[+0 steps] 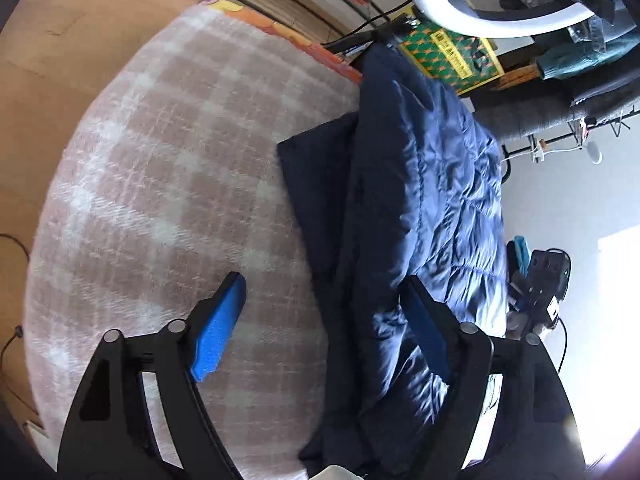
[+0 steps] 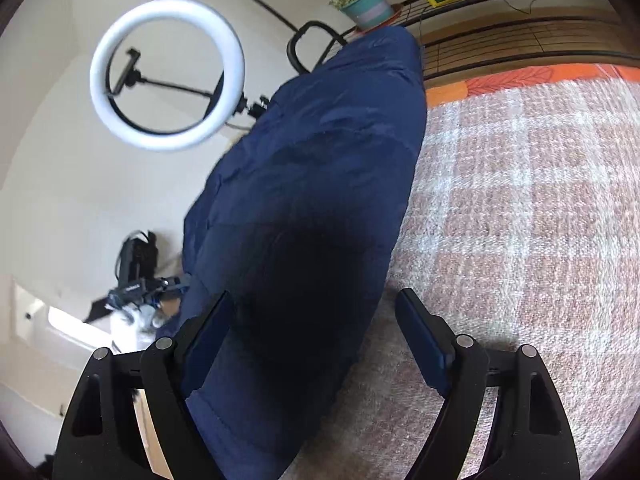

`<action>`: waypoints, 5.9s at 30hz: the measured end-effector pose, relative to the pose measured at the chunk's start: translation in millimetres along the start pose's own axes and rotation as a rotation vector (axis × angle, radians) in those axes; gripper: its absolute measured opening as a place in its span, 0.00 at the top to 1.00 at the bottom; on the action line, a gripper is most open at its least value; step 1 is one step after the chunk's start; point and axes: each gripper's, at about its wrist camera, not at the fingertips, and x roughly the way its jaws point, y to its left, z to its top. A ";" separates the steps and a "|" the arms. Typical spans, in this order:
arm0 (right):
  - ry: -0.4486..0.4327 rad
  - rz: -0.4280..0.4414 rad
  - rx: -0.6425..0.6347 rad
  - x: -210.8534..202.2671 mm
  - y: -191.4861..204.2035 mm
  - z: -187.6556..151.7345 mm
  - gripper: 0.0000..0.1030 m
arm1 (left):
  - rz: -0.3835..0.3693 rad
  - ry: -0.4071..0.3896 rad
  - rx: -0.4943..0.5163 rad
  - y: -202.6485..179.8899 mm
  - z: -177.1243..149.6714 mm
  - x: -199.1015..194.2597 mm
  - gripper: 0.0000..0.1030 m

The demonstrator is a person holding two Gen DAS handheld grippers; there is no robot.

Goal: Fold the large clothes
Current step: 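Lower both open tools around the folded navy jacket's edge, then close both tools on the folded navy jacket edge, then lift the jacket with both tools and fold it over onto itself, then lay the folded jacket down on the blue cloth and open both tools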

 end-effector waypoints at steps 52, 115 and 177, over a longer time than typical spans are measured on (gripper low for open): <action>-0.076 -0.221 -0.277 -88.6 92.9 -31.1 0.81 | -0.087 -0.127 0.137 -175.1 -100.2 -22.7 0.80; -0.403 -0.799 -0.416 -532.4 -169.7 -5.6 0.82 | -0.203 -0.038 0.648 -699.6 -195.5 360.7 0.82; -0.515 -0.979 -0.204 -534.9 -89.0 -101.6 0.48 | -0.014 -0.266 0.657 -663.5 -249.9 177.8 0.46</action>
